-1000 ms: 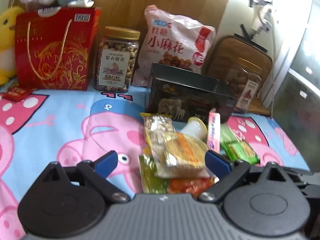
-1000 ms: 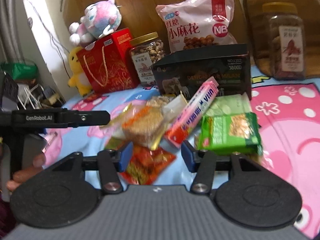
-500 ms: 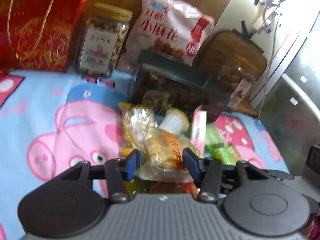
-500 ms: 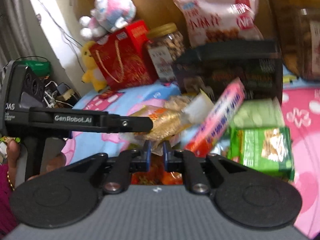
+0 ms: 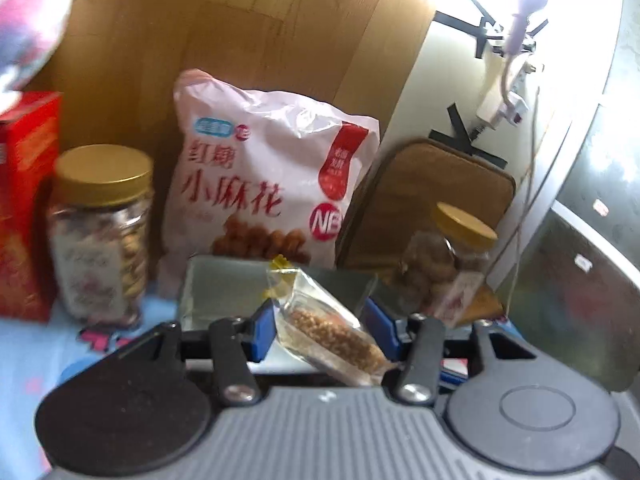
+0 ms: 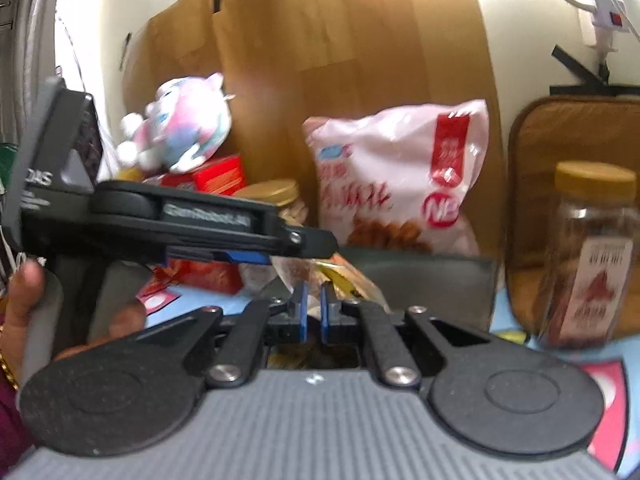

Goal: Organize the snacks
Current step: 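Grasp the gold round package with the left gripper and drop it into the tin box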

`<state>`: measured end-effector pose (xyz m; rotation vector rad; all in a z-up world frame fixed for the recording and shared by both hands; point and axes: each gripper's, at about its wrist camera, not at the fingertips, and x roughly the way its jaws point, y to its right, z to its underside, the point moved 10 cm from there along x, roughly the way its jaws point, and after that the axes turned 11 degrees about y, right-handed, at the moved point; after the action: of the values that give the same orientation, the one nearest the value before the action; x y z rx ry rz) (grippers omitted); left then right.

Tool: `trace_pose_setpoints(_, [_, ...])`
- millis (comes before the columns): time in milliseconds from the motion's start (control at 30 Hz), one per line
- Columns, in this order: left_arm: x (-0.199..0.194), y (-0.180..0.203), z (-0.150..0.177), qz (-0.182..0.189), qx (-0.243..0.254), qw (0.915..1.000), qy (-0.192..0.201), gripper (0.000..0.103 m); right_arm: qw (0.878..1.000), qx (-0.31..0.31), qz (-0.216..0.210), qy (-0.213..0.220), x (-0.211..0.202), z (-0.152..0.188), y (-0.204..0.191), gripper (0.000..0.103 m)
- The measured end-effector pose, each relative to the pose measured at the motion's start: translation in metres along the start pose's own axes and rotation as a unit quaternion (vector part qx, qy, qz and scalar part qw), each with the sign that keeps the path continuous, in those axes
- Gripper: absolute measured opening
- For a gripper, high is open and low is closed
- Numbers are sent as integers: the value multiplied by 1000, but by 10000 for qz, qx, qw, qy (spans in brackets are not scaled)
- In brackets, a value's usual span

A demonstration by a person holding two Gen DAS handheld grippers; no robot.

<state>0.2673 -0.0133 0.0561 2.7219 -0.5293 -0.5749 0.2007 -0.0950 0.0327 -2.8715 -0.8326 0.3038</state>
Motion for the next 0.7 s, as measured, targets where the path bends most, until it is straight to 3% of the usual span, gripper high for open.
trace_pose_setpoints(167, [40, -9, -1, 11, -441, 9990, -108, 48, 9997, -202, 108, 120, 18, -10, 21, 9])
trace_pose_setpoints(267, [57, -21, 4, -235, -591, 9977, -245, 48, 9998, -177, 107, 60, 31, -12, 30, 9])
trace_pose_setpoints(367, [64, -28, 13, -422, -546, 9967, -422, 49, 9986, -258, 453, 84, 41, -11, 44, 15])
trace_pose_setpoints(633, [29, -14, 39, -398, -41, 9980, -487, 50, 9974, 428, 567, 149, 2, -1, 61, 16])
trace_pose_setpoints(700, [10, -5, 42, -333, 158, 9989, -290, 50, 9962, 599, 632, 40, -12, 10, 64, 17])
